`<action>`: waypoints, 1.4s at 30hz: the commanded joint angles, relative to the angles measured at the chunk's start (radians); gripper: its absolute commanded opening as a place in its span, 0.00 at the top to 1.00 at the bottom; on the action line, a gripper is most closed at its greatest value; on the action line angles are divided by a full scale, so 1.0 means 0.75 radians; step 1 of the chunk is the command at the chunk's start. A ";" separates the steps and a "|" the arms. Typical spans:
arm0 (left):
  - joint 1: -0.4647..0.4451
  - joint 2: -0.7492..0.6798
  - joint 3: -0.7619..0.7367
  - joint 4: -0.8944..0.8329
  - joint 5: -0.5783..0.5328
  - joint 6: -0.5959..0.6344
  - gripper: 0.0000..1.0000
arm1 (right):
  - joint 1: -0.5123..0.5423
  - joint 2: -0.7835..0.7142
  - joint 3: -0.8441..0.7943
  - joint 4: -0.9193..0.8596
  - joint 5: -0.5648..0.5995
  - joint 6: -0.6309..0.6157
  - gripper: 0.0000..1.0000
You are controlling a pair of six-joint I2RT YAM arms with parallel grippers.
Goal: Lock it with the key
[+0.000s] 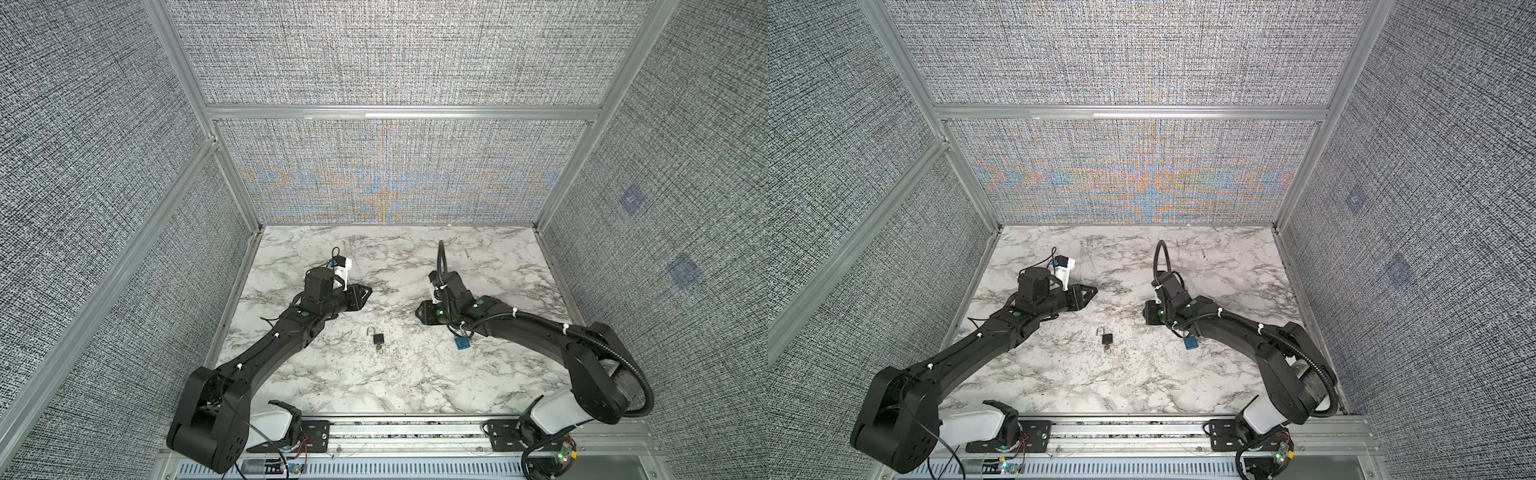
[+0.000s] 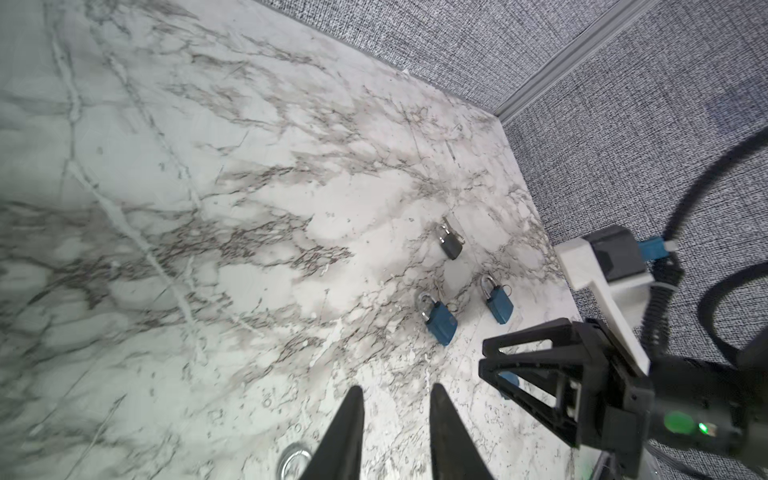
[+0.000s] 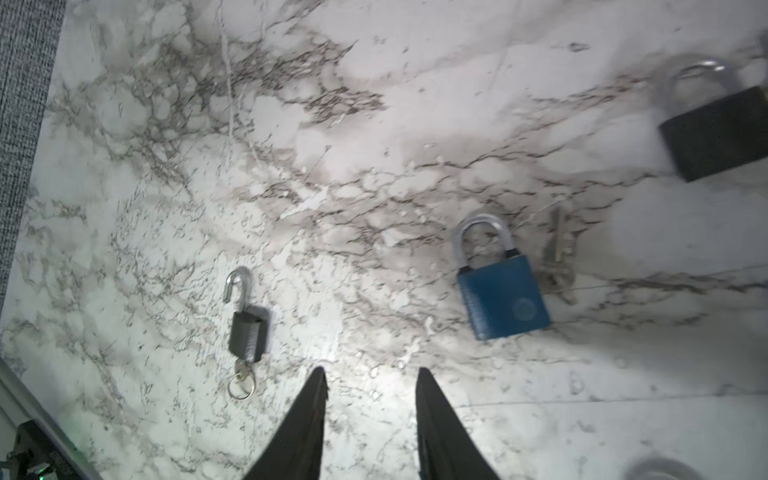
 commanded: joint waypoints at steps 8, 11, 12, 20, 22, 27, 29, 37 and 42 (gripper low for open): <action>0.115 -0.173 -0.163 0.002 -0.004 -0.088 0.66 | 0.349 0.295 0.304 -0.166 0.295 0.164 0.46; 0.139 -0.262 -0.213 0.001 0.004 -0.115 0.65 | 0.394 0.392 0.393 -0.196 0.307 0.192 0.44; 0.145 -0.295 -0.230 0.000 0.003 -0.123 0.64 | 0.405 0.420 0.419 -0.207 0.317 0.206 0.44; 0.160 -0.515 -0.308 -0.016 -0.040 -0.122 0.57 | 0.415 0.585 0.575 -0.313 0.318 0.249 0.44; 0.162 -0.523 -0.308 -0.014 -0.035 -0.122 0.57 | 0.415 0.624 0.612 -0.359 0.322 0.259 0.45; 0.161 -0.477 -0.301 0.004 0.000 -0.127 0.57 | 0.415 0.659 0.630 -0.394 0.326 0.283 0.51; 0.164 -0.459 -0.302 0.020 0.009 -0.130 0.57 | 0.416 0.660 0.631 -0.406 0.330 0.286 0.57; 0.170 -0.408 -0.300 0.052 0.043 -0.141 0.57 | 0.415 0.699 0.657 -0.435 0.320 0.287 0.64; 0.174 -0.423 -0.304 0.050 0.040 -0.140 0.57 | 0.415 0.717 0.686 -0.474 0.336 0.277 0.64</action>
